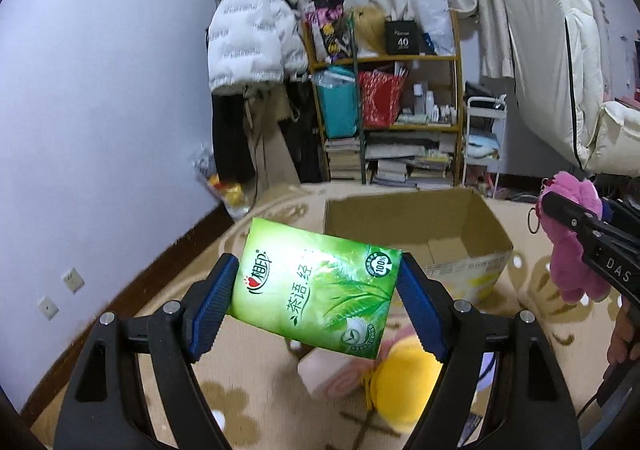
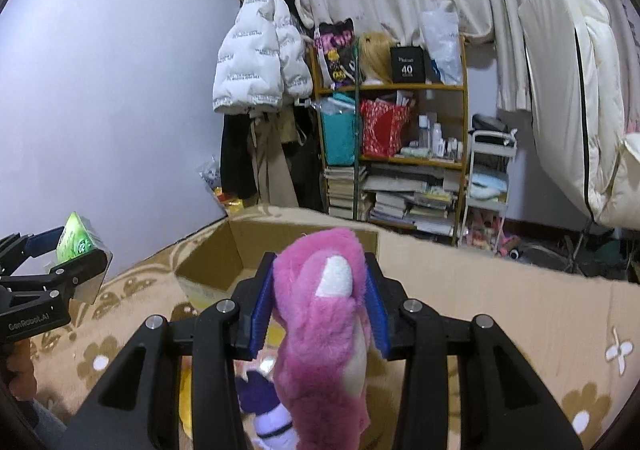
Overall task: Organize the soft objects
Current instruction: 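Carry both held items over the cardboard box and open both tools, then lower the left tool onto the roll-cake plush while the right tool lowers onto the purple plush, then close the left tool on the roll-cake plush while the right tool grips the purple plush, then carry both plushes over the box and open both tools to drop them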
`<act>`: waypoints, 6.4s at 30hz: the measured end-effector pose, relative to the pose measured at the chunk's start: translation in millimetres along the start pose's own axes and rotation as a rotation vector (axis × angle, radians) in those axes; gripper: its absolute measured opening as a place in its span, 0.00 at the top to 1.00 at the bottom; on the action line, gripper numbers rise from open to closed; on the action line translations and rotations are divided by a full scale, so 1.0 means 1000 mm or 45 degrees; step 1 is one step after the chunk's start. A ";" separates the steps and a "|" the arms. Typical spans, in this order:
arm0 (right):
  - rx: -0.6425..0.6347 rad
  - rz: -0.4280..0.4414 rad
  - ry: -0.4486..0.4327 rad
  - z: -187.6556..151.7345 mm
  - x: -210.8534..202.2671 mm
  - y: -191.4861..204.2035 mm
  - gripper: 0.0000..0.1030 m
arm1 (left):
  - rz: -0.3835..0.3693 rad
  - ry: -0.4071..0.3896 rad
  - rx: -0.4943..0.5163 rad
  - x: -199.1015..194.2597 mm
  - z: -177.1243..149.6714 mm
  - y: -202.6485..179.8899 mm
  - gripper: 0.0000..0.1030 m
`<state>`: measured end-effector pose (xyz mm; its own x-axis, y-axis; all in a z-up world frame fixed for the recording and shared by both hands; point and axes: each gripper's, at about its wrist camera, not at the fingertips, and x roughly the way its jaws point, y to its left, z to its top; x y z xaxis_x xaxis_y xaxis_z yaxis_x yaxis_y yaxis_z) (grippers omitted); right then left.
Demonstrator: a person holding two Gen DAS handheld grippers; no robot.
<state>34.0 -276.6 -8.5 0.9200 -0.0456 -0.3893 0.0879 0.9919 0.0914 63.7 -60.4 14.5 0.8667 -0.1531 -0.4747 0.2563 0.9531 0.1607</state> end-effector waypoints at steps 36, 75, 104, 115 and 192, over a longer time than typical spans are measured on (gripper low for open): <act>0.056 0.127 0.054 0.015 0.112 -0.016 0.56 | -0.100 0.085 -0.006 0.119 0.039 -0.030 0.23; 0.149 0.124 0.246 -0.010 0.064 -0.019 0.00 | -0.086 0.364 -0.040 0.101 0.010 -0.005 0.01; 0.137 0.161 0.604 -0.104 0.076 0.018 0.00 | -0.026 0.782 0.004 0.141 -0.063 -0.004 0.01; 0.185 0.148 0.682 -0.122 0.094 0.011 0.00 | -0.058 0.919 -0.062 0.165 -0.083 -0.003 0.01; 0.207 0.143 0.154 -0.037 0.010 -0.013 0.49 | -0.109 0.202 -0.122 0.016 -0.030 0.010 0.56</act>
<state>28.0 -285.5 -47.1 0.8756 0.0882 -0.4748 0.0571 0.9574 0.2831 67.6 -45.1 -17.7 0.7632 -0.1989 -0.6148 0.2777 0.9601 0.0342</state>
